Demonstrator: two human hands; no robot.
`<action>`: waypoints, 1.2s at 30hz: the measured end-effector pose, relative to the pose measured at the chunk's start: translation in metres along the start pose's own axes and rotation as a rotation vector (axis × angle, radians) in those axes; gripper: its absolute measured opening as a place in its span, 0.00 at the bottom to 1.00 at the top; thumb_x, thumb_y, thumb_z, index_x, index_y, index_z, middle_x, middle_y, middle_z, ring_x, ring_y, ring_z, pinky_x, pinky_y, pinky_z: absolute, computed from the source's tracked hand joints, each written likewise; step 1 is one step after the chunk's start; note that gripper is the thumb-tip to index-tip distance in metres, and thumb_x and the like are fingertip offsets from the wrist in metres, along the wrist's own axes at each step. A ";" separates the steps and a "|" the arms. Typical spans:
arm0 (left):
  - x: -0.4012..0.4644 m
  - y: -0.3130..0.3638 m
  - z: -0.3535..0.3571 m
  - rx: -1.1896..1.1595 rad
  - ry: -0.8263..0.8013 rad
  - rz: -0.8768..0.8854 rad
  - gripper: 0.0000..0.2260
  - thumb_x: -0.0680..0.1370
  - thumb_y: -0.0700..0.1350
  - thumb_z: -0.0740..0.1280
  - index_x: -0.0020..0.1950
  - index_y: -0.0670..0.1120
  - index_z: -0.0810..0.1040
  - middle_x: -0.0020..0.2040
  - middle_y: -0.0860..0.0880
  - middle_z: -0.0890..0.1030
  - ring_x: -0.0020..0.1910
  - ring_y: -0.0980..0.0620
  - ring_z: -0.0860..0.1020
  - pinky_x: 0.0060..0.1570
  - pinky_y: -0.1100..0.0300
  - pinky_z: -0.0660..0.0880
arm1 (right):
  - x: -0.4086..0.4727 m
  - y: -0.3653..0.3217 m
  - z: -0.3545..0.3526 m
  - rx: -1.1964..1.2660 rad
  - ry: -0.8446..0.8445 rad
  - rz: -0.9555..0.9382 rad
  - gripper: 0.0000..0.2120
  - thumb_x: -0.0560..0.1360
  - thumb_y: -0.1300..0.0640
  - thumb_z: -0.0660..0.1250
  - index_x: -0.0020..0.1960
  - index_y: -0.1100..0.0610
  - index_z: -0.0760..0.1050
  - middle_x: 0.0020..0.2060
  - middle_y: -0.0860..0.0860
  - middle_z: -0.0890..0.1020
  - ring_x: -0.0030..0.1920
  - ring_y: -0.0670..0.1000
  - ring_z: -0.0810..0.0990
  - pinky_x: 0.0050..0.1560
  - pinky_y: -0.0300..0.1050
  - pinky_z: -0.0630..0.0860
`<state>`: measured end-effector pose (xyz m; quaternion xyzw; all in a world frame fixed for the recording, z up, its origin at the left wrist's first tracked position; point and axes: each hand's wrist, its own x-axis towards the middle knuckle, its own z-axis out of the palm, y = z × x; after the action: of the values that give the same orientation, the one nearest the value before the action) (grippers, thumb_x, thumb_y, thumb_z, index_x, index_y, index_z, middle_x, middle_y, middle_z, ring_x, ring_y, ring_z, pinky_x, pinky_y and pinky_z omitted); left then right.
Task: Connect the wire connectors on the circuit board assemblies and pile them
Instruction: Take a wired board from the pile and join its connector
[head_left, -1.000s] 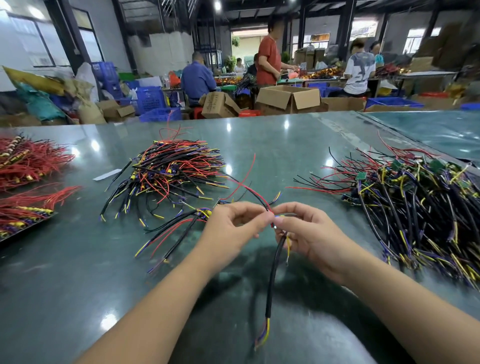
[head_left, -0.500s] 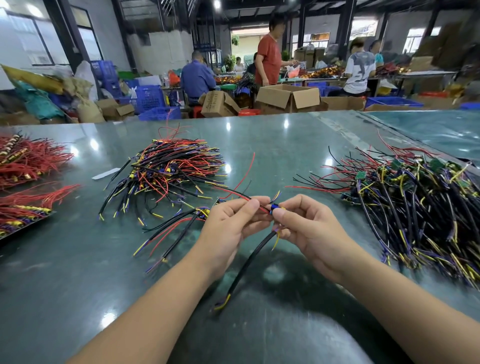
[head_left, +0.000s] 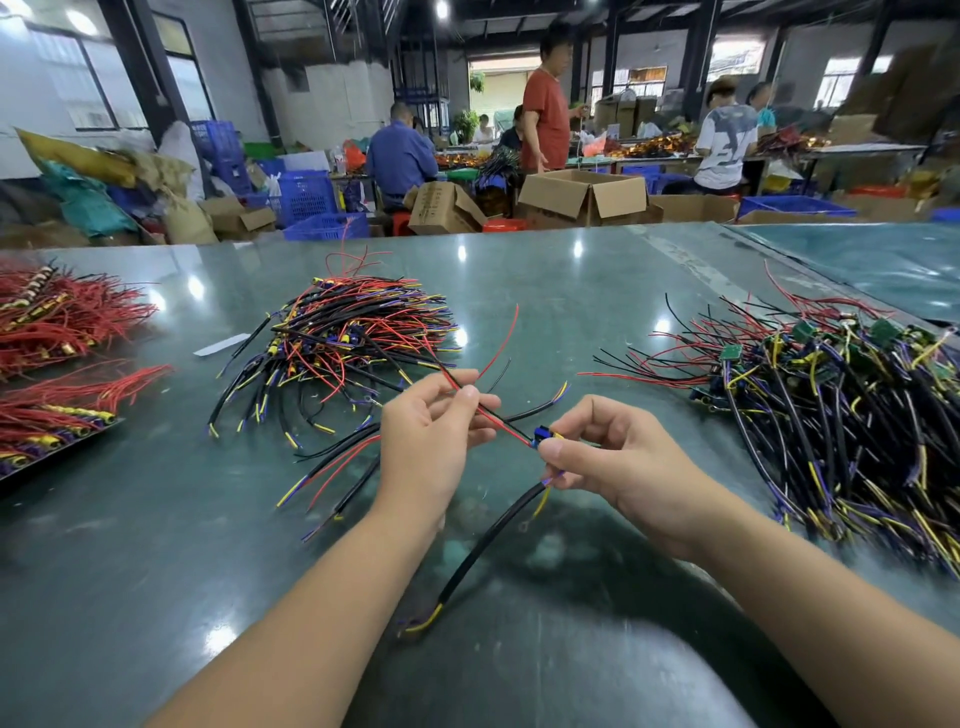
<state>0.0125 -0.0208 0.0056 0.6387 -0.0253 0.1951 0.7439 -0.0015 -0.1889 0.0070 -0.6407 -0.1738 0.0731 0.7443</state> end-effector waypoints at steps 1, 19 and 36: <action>0.001 0.001 -0.001 -0.010 0.025 0.005 0.08 0.79 0.34 0.62 0.47 0.45 0.78 0.34 0.49 0.84 0.31 0.56 0.80 0.31 0.65 0.76 | 0.000 -0.001 -0.001 0.001 -0.014 0.007 0.12 0.63 0.59 0.73 0.42 0.62 0.73 0.33 0.51 0.79 0.33 0.50 0.80 0.38 0.39 0.77; 0.010 0.009 -0.011 -0.210 0.236 -0.070 0.07 0.78 0.39 0.67 0.41 0.43 0.81 0.33 0.48 0.83 0.30 0.56 0.79 0.31 0.66 0.76 | -0.003 -0.011 -0.010 0.020 -0.164 0.101 0.09 0.65 0.64 0.71 0.42 0.62 0.72 0.31 0.55 0.79 0.31 0.50 0.79 0.34 0.38 0.76; -0.014 0.005 0.003 -0.069 -0.425 -0.311 0.10 0.70 0.43 0.70 0.51 0.43 0.82 0.42 0.48 0.84 0.41 0.55 0.82 0.41 0.65 0.77 | 0.002 -0.001 -0.009 -0.150 0.020 0.009 0.08 0.65 0.57 0.75 0.43 0.54 0.81 0.36 0.49 0.82 0.32 0.46 0.77 0.35 0.37 0.74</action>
<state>-0.0011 -0.0263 0.0067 0.6356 -0.0892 -0.0610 0.7644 0.0038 -0.1964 0.0070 -0.6961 -0.1684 0.0565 0.6956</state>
